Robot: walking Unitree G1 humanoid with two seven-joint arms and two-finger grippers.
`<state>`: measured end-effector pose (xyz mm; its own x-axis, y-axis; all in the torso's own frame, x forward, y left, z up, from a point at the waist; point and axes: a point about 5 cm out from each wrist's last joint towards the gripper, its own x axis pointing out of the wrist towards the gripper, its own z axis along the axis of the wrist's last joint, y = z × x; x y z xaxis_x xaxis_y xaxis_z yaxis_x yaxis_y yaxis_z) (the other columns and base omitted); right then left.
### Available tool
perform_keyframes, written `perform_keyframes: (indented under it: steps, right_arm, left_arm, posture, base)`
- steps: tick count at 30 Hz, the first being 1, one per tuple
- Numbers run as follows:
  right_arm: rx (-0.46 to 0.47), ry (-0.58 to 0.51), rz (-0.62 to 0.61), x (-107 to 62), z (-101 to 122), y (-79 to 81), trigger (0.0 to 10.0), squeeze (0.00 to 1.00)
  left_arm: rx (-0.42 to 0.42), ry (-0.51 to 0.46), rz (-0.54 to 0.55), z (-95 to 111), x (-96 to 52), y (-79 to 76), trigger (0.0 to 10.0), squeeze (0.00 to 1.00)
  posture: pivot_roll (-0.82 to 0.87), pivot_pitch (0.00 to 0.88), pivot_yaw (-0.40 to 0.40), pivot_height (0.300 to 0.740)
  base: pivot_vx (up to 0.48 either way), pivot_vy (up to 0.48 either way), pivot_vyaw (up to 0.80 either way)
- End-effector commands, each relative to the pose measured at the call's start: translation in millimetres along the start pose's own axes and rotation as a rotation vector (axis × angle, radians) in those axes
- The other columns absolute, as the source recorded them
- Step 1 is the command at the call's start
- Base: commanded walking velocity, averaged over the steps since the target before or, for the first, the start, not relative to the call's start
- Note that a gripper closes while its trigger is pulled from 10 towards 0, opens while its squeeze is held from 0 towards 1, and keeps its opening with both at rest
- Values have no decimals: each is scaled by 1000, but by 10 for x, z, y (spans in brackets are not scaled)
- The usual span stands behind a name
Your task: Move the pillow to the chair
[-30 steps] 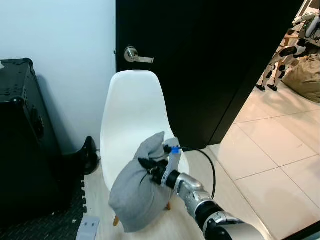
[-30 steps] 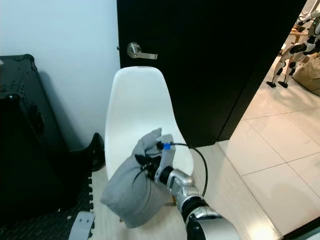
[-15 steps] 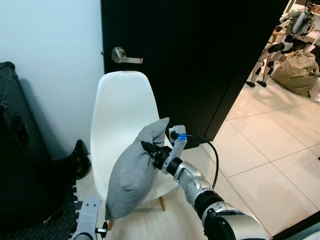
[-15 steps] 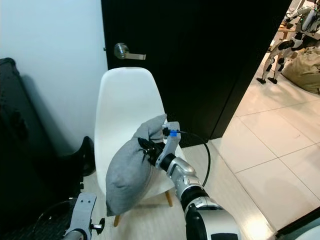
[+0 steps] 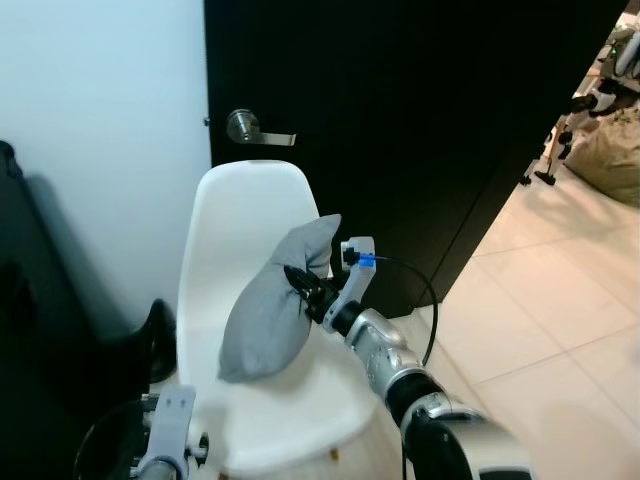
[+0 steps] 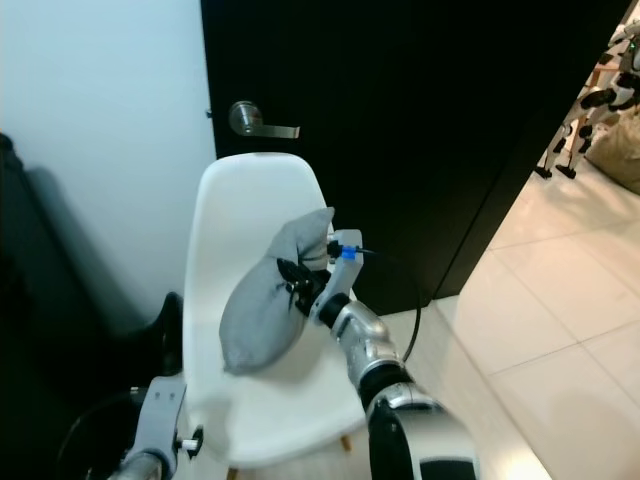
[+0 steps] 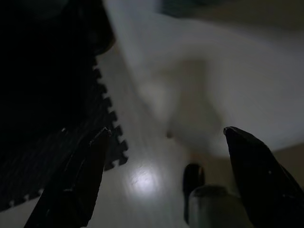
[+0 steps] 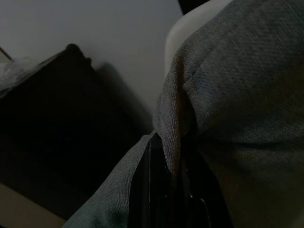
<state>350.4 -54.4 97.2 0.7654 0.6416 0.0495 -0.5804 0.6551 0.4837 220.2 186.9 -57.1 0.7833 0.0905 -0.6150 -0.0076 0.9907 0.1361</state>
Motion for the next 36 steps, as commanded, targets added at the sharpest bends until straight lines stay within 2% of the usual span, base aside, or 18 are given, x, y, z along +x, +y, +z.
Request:
perform_keyframes:
  steps: [1,7,8,9,10,11,12,13,16,18,20,24,30,33,36]
  right_arm:
    - [-8,-36,5,47,64,40,10000,0]
    - [-45,8,-55,50,40,8,10000,0]
    - [-91,56,-114,34,7,-36,10000,0]
    - [-91,56,-114,34,7,-36,10000,0]
    - [-162,132,-197,-1,-43,-108,10000,0]
    - [-162,132,-197,-1,-43,-108,10000,0]
    - [-222,194,-269,-44,-87,-176,10000,0]
    - [-222,194,-269,-44,-87,-176,10000,0]
    - [-277,360,-393,-197,-249,-329,10000,0]
    - [-246,446,-518,-365,-356,-471,10000,0]
    - [-205,455,-593,-463,-381,-555,10000,0]
    - [-246,495,-685,-598,-384,-675,10000,0]
    - [-260,533,-665,-600,-438,-650,10000,0]
    - [-258,597,-567,-574,-584,-542,10000,0]
    - [-248,575,-516,-537,-606,-491,10000,0]
  left_arm:
    - [12,10,-34,-27,-10,-92,10000,0]
    - [-1,24,-31,-20,0,-108,10000,0]
    - [-1,26,-40,-13,5,-116,10000,0]
    - [-1,26,-40,-13,5,-116,10000,0]
    - [0,24,-44,-4,8,-122,10000,0]
    - [0,24,-44,-4,8,-122,10000,0]
    - [-3,24,-45,-1,9,-127,10000,0]
    - [-3,24,-45,-1,9,-127,10000,0]
    - [-24,29,-49,-18,2,-148,10000,0]
    - [-28,35,-55,-44,-9,-173,10000,0]
    - [-30,38,-57,-61,-17,-187,10000,0]
    - [-36,46,-64,-87,-28,-206,10000,0]
    - [-24,52,-66,-99,-31,-202,10000,0]
    - [-30,49,-63,-84,-25,-204,10000,0]
    - [-30,47,-63,-74,-21,-207,10000,0]
  posture:
    - [221,0,-130,740]
    - [222,0,-128,740]
    - [220,0,-127,740]
    - [220,0,-127,740]
    - [219,0,-127,740]
    - [219,0,-127,740]
    - [218,0,-127,740]
    - [218,0,-127,740]
    - [215,0,-127,740]
    - [216,0,-130,740]
    - [217,0,-132,740]
    - [214,0,-132,740]
    - [209,0,-129,740]
    - [209,0,-126,740]
    - [212,0,-130,740]
  base:
    - [311,0,0]
    - [252,0,0]
    - [0,0,0]
    - [0,0,0]
    - [0,0,0]
    - [0,0,0]
    - [0,0,0]
    - [0,0,0]
    - [0,0,0]
    - [0,0,0]
    - [0,0,0]
    - [0,0,0]
    - [0,0,0]
    - [0,0,0]
    - [0,0,0]
